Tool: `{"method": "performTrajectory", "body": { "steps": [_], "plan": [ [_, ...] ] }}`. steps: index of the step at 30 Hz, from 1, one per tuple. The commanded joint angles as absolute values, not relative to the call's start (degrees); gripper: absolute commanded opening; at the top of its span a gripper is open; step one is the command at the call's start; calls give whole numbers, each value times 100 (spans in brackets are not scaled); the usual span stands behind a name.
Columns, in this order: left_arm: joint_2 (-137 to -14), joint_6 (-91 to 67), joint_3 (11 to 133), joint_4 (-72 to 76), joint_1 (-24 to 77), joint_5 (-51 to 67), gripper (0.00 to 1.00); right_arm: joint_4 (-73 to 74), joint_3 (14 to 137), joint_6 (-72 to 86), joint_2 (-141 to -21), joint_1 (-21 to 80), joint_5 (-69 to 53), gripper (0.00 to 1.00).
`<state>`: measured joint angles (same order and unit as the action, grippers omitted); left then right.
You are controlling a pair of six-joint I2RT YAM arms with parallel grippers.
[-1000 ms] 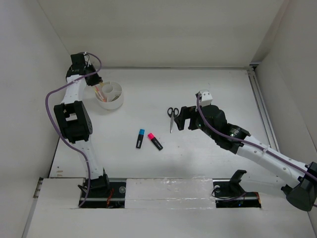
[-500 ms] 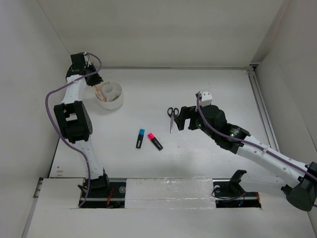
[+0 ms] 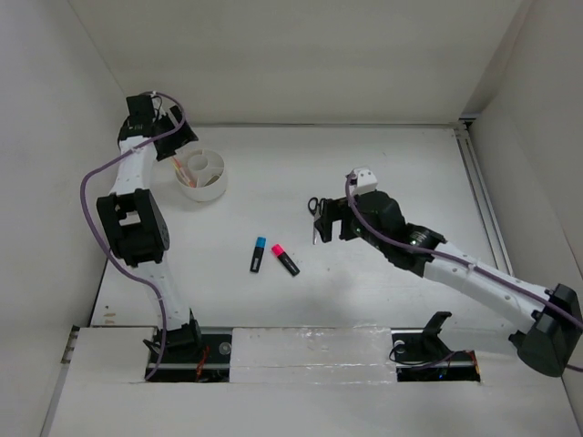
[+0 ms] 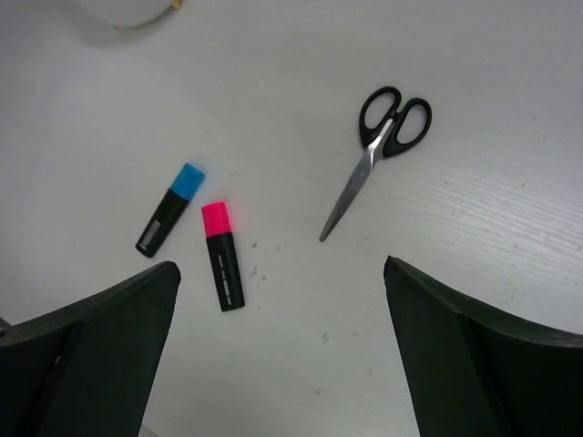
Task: Sort the stationery into containers
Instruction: Place the stationery in the storage box, then pick up the pen from the center of the board.
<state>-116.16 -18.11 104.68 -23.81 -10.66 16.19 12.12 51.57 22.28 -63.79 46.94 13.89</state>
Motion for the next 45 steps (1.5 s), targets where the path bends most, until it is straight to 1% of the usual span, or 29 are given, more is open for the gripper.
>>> {"method": "performTrajectory", "body": {
  "steps": [1, 2, 4, 5, 6, 7, 9, 12, 16, 19, 20, 24, 26, 29, 32, 33, 36, 37, 39, 40, 41, 43, 44, 45],
  "plan": [
    [-10557, -1828, 10600, -2241, -1063, 1731, 78, 1168, 5387, 2004, -6880, 4780, 1003, 100],
    [-10434, -1828, 10539, -2241, -1063, 1731, 99, 1221, 5544, 1847, -7230, 4851, 1002, 100],
    [-10030, -1934, 10416, -2241, -1063, 1784, 99, 1449, 5738, 1741, -7636, 5140, 1019, 100],
    [-9872, -1995, 10363, -2241, -1063, 1784, 99, 1555, 5983, 1740, -8099, 5246, 1115, 100],
    [-9574, -1995, 10301, -2302, -1063, 1506, 100, 1860, 6142, 1740, -8330, 5343, 1255, 100],
    [-9423, -2065, 10301, -2364, -1063, 1372, 100, 1959, 6265, 1740, -8550, 5439, 1544, 100],
    [-9107, -2065, 10143, -2435, -1063, 1187, 100, 2091, 6512, 1740, -9034, 5651, 1731, 100],
    [-8483, -2118, 9836, -2435, -1063, 1125, 100, 2092, 6601, 1740, -9281, 5722, 1784, 100],
    [-7657, -2249, 9160, -2382, -1063, 1178, 100, 2092, 6706, 1740, -9623, 5774, 1548, 100],
    [-6805, -2303, 8282, -2198, -1063, 932, 100, 2092, 6758, 1740, -9904, 5836, 1547, 100],
    [-6385, -2303, 7827, -2145, -1063, 758, 100, 2031, 6811, 1740, -9975, 5888, 1547, 98],
    [-5479, -2355, 6920, -1846, -1011, 362, 100, 2030, 7022, 1740, -10291, 5889, 1547, 96],
    [-5266, -2408, 6733, -1775, -1011, 308, 100, 2030, 7101, 1740, -10449, 5889, 1547, 96],
    [-5089, -2460, 6487, -1775, -1011, 562, 100, 2082, 7250, 1740, -10625, 5941, 1494, 93],
    [-5010, -2461, 6153, -1723, -1011, 764, 100, 2083, 7408, 1740, -10915, 5941, 1494, 85],
    [-4940, -2461, 6065, -1670, -1011, 765, 100, 2135, 7461, 1740, -11073, 5941, 1494, 80],
    [-4703, -2461, 5757, -1547, -1011, 817, 100, 2136, 7462, 1740, -11267, 5941, 1433, 75],
    [-4650, -2461, 5757, -1547, -1011, 817, 100, 2136, 7514, 1740, -11372, 5941, 1433, 69],
    [-4588, -2461, 5687, -1495, -1011, 888, 100, 2188, 7515, 1801, -11426, 5941, 1380, 62],
    [-4588, -2461, 5687, -1494, -1011, 888, 100, 2188, 7567, 1802, -11504, 6002, 1380, 54],
    [-4588, -2461, 5687, -1494, -1011, 940, 100, 2241, 7567, 1802, -11557, 6003, 1380, 42],
    [-4640, -2461, 5687, -1494, -1011, 1045, 100, 2241, 7567, 1871, -11558, 6003, 1380, 27],
    [-4641, -2461, 5687, -1494, -1011, 1116, 100, 2241, 7567, 1872, -11558, 6003, 1432, 15],
    [-4693, -2461, 5687, -1442, -1011, 1238, 100, 2241, 7567, 1872, -11558, 6003, 1433, 8]
  ]
}}
